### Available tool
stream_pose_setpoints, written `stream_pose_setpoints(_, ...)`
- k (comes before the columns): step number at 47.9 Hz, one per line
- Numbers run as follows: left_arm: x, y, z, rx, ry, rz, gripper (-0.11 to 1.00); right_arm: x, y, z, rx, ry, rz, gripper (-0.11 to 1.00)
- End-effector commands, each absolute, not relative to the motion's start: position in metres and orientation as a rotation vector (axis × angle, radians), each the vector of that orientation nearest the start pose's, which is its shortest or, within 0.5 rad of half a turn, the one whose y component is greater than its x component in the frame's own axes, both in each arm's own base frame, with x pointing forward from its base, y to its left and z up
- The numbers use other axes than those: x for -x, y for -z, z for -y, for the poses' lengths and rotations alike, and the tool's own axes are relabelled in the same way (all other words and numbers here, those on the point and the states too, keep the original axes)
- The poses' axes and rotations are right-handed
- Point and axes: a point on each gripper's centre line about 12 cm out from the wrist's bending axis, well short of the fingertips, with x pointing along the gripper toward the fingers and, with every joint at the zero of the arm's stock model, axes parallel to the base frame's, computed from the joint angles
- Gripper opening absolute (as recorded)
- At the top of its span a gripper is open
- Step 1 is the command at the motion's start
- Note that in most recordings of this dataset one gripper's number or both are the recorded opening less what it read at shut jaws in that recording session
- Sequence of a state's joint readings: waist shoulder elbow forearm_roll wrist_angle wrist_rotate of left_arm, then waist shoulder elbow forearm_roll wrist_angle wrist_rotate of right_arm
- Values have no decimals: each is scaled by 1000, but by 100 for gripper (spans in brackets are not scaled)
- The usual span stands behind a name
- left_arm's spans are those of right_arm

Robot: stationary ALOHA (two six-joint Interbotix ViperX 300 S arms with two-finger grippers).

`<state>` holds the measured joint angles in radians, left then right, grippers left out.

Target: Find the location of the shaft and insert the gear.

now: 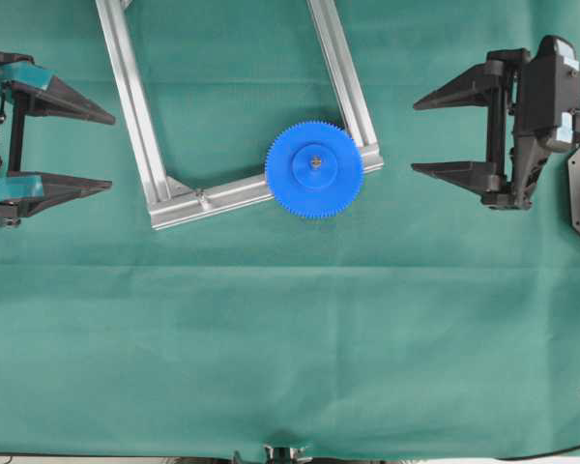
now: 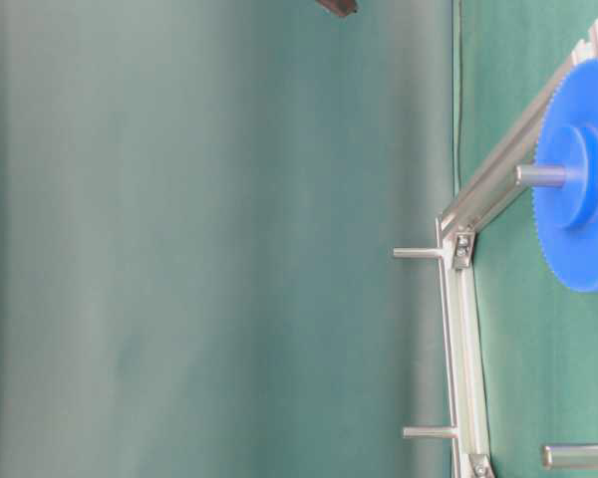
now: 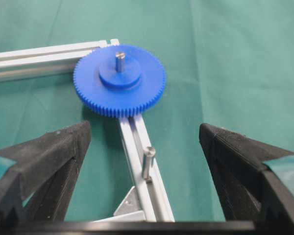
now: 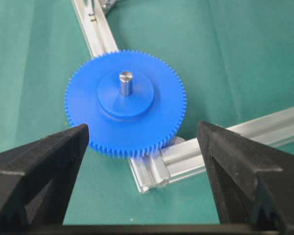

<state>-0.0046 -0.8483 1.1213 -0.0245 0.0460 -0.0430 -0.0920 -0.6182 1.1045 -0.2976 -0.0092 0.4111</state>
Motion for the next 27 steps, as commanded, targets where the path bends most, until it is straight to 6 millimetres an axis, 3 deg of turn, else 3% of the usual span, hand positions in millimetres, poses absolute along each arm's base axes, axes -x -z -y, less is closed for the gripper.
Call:
stream_pose_setpoints(1,-219,-262,0,70,-8,-290,97,-248,-218,22,-130,113,-458,86)
stream_pose_setpoints(27,-232,-257,-8,73,-44,-293,97,-255,-209,23,-134,118,-503,86)
